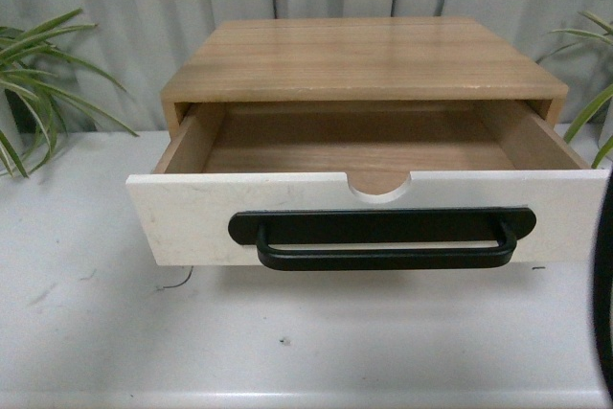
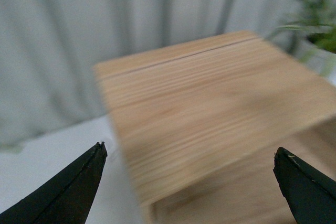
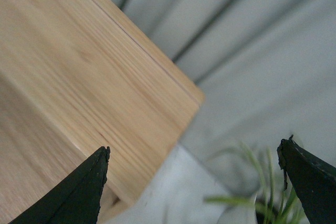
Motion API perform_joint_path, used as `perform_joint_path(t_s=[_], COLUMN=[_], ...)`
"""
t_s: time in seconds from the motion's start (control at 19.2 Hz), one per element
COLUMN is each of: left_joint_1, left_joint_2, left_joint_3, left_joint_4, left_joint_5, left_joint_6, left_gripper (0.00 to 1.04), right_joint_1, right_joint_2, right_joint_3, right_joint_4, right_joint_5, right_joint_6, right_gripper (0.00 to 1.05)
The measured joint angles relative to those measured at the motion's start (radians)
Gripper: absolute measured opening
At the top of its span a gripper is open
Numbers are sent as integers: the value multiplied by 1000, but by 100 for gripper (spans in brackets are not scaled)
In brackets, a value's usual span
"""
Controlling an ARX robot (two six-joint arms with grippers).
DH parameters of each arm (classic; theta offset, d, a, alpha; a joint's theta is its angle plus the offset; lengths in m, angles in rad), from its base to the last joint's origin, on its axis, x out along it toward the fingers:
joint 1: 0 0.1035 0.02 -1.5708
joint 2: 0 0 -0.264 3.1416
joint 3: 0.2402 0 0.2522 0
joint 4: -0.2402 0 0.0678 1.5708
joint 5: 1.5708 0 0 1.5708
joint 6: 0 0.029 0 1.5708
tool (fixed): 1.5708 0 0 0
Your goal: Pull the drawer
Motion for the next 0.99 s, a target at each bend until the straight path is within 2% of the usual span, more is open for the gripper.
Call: perform_joint_path(t_s=[0.1, 0.21, 0.26, 0.31, 0.36, 0.42, 0.47, 0.52, 0.63, 0.73, 0.78, 0.83, 0.99], left_joint_1=[109, 167, 189, 220, 241, 247, 236, 219, 210, 162, 151, 153, 153], left_joint_2=[36, 5, -7, -26, -64, -112, -157, -198, -262, -310, -348, -380, -470], left_joint_3=[-10, -22, -22, -89, -182, -304, -404, -466, -557, -620, -660, -690, -753], left_joint_4=[-81, -136, -146, 40, 197, 342, 457, 514, 532, 536, 538, 537, 514], left_joint_5=[-170, -217, -229, -200, -162, -164, -164, -164, -179, -230, -229, -233, -235], left_joint_6=[-163, -257, -275, -257, -202, -146, -108, -90, -74, -74, -72, -70, -70], left_gripper=[98, 98, 98, 93, 84, 73, 60, 48, 28, 11, 2, 2, 2], right_joint_1=[-74, -122, -136, -145, -153, -162, -160, -156, -145, -132, -84, -58, -57], right_joint_2=[39, 43, 43, 30, -18, -107, -217, -343, -456, -496, -518, -557, -631], right_joint_3=[39, 71, 69, -1, -93, -220, -307, -394, -490, -560, -609, -651, -707], right_joint_4=[-111, -194, -157, 50, 175, 273, 250, 219, 255, 269, 269, 272, 274], right_joint_5=[115, 140, 152, 192, 193, 193, 192, 193, 214, 222, 274, 280, 290], right_joint_6=[299, 570, 645, 667, 679, 692, 697, 700, 702, 703, 704, 704, 704], right_gripper=[98, 98, 97, 89, 79, 66, 54, 41, 23, 4, 2, 2, 2])
